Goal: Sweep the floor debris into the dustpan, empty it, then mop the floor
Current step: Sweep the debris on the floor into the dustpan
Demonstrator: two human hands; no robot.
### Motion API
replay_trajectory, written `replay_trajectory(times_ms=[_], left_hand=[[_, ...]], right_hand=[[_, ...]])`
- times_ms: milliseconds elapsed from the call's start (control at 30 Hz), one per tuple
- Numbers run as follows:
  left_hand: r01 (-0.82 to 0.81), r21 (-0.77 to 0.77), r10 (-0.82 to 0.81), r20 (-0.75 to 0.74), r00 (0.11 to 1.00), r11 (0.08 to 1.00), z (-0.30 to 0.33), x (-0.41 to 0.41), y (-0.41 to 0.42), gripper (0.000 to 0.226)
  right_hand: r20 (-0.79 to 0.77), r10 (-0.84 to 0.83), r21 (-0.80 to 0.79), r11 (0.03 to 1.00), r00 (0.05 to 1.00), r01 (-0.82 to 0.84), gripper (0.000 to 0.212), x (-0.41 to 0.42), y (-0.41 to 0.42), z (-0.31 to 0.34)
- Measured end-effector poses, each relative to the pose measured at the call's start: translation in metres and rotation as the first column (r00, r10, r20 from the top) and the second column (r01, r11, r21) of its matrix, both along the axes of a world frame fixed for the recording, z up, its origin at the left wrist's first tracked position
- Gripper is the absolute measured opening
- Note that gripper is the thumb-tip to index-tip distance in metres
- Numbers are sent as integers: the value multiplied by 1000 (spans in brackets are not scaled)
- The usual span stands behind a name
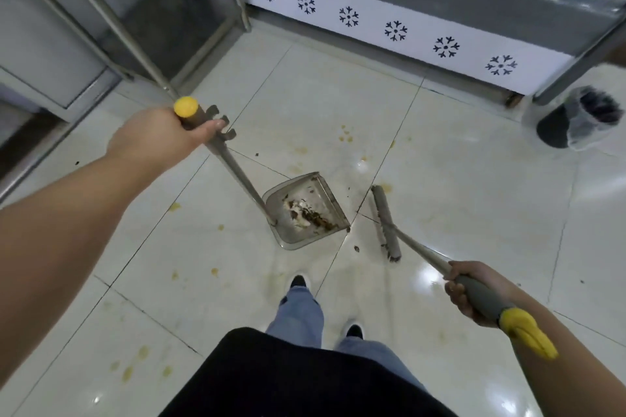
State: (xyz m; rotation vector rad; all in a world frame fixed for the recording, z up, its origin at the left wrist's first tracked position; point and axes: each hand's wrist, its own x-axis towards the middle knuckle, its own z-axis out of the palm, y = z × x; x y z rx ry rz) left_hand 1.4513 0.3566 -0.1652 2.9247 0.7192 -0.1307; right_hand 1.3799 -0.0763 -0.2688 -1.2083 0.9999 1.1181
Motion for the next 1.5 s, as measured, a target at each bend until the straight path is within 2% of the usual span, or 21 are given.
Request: replay_trajectory(times_ms=[133, 233, 333, 433, 500, 700, 767, 800, 867, 900, 967, 1000, 1033, 1067, 1133, 1167, 1233, 1333, 1433, 1500], left_hand=[[-142, -35, 145, 98, 985, 989, 1, -45, -13, 69], [-266, -179, 293, 144, 945, 947, -12, -83, -23, 67], [-356, -370, 436, 159, 886, 858, -42, -128, -34, 66], [-421, -513, 549, 121, 827, 748, -82, -173, -55, 63], [-440, -607, 587, 56, 807, 662, -112, -205, -74, 56], [-414, -720, 483, -124, 867, 557, -162, -286, -98, 39], [-375, -743, 356, -195, 914, 554, -168, -297, -88, 30], [-366, -771, 271, -257, 928, 521, -168, -299, -85, 24], [-447, -822, 174, -411, 895, 353, -164, -296, -86, 22], [-522, -828, 206, -485, 850, 203, -157, -292, -88, 31], [-598, -789, 249, -613, 749, -142, -146, -286, -84, 64], [-594, -769, 220, -638, 738, -237, -142, -283, -80, 76], [-588, -770, 174, -633, 755, -249, -139, -281, -77, 79], [-585, -785, 126, -613, 780, -203, -134, -279, -76, 74], [-565, -823, 88, -568, 819, -52, -126, -272, -79, 56], [-547, -836, 129, -546, 827, -33, -124, -265, -81, 49], [-510, -857, 280, -509, 814, -76, -117, -246, -86, 47], [-486, -871, 422, -470, 775, -78, -104, -219, -83, 51], [-454, -889, 497, -418, 761, -52, -79, -203, -69, 54], [-454, -891, 513, -384, 768, 14, -62, -201, -58, 59]], right_hand=[[-3, -44, 16, 999, 999, 44, 31, -3, -5, -10], [-39, -164, 80, 983, 986, 166, 26, -13, -3, -17], [-80, -277, 115, 952, 957, 285, 22, -28, 5, -24], [-8, -246, 62, 967, 969, 246, 23, -45, 18, -39], [-28, -254, 55, 965, 967, 255, 20, -54, 28, -45], [-98, -392, 45, 917, 915, 397, 25, -70, 59, -57], [-116, -410, 35, 908, 905, 417, 25, -75, 64, -58], [-115, -410, 29, 909, 905, 416, 25, -77, 66, -59], [-111, -394, 8, 918, 912, 398, 25, -80, 70, -59], [-114, -376, -3, 926, 920, 378, 25, -81, 71, -59], [-121, -346, -19, 938, 930, 347, 24, -84, 72, -59], [-127, -339, -27, 941, 932, 338, 23, -87, 72, -60], [-133, -327, -42, 945, 936, 324, 23, -89, 71, -61], [-141, -305, -67, 952, 942, 298, 22, -92, 70, -64], [-171, -236, -130, 968, 957, 215, 19, -98, 66, -70], [-185, -194, -157, 974, 964, 166, 16, -101, 65, -73], [-192, -124, -174, 981, 974, 90, 10, -107, 61, -77], [-173, -139, -115, 986, 975, 120, 7, -116, 56, -83], [-149, -199, -98, 978, 969, 186, 16, -118, 52, -90], [-135, -218, -126, 971, 967, 201, 25, -118, 50, -94]])
